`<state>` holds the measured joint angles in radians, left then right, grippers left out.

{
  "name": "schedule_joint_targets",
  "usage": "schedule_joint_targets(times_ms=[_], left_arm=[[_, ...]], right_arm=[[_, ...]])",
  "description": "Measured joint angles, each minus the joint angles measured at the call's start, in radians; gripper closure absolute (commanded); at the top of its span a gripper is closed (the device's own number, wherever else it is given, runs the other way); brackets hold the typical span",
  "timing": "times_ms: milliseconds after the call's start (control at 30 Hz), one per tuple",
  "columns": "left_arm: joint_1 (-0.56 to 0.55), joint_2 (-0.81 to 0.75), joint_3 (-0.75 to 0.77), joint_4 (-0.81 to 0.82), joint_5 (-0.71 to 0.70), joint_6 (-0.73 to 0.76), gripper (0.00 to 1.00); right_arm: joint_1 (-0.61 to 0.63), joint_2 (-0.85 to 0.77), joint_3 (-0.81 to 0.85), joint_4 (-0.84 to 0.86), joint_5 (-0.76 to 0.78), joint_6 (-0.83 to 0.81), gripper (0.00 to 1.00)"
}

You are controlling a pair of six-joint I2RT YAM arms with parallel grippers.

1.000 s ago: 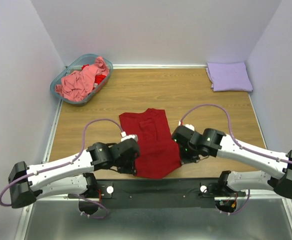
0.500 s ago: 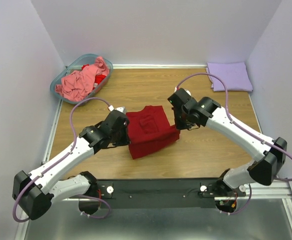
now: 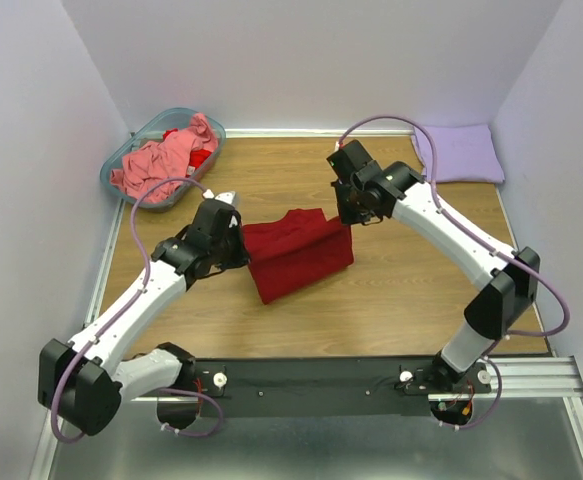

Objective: Fold and stack the t-shirts
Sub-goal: Fold the tshirt

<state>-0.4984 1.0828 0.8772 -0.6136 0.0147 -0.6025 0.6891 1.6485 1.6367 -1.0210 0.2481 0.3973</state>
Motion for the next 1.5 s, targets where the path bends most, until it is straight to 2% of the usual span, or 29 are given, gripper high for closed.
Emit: schedule_joint_targets(times_ms=[433,867,933,1000,1033,1067,1100,1133,1167,1200,1267,1333,1500], left_arm=[[0.137,0.137,0.027,0.113,0.025,0.091,1.00],[0.192,0.311,0.024,0.235,0.020,0.131,1.00],[0.195,0.333,0.022,0.256,0.018,0.134,0.94],[0.198,0.353,0.021,0.270,0.013,0.135,0.86],[0.200,0.367,0.021,0.279,0.011,0.135,0.76],[0.202,0.378,0.020,0.283,0.009,0.135,0.71],[0.203,0.386,0.019,0.286,0.005,0.139,0.60],[0.204,0.391,0.018,0.283,-0.004,0.140,0.54],[0.205,0.391,0.018,0.280,-0.010,0.141,0.42],[0.208,0.389,0.018,0.277,-0.021,0.142,0.42],[0.212,0.376,0.018,0.272,-0.043,0.141,0.36],[0.215,0.339,0.018,0.269,-0.065,0.135,0.36],[0.215,0.179,0.014,0.278,-0.079,0.114,0.48]], right_arm=[[-0.066,0.214,0.145,0.082,-0.037,-0.087,1.00],[-0.113,0.381,0.158,0.195,-0.090,-0.135,0.99],[-0.118,0.396,0.159,0.214,-0.096,-0.138,0.98],[-0.122,0.410,0.160,0.228,-0.101,-0.138,0.86],[-0.124,0.420,0.160,0.237,-0.104,-0.138,0.81],[-0.126,0.427,0.160,0.241,-0.105,-0.141,0.75],[-0.127,0.433,0.160,0.245,-0.105,-0.142,0.63],[-0.127,0.436,0.160,0.245,-0.104,-0.147,0.59],[-0.129,0.437,0.160,0.245,-0.102,-0.148,0.53],[-0.133,0.437,0.161,0.246,-0.101,-0.153,0.51],[-0.138,0.432,0.161,0.254,-0.094,-0.154,0.50],[-0.142,0.420,0.159,0.266,-0.085,-0.155,0.50],[-0.152,0.294,0.052,0.355,-0.117,-0.163,0.52]])
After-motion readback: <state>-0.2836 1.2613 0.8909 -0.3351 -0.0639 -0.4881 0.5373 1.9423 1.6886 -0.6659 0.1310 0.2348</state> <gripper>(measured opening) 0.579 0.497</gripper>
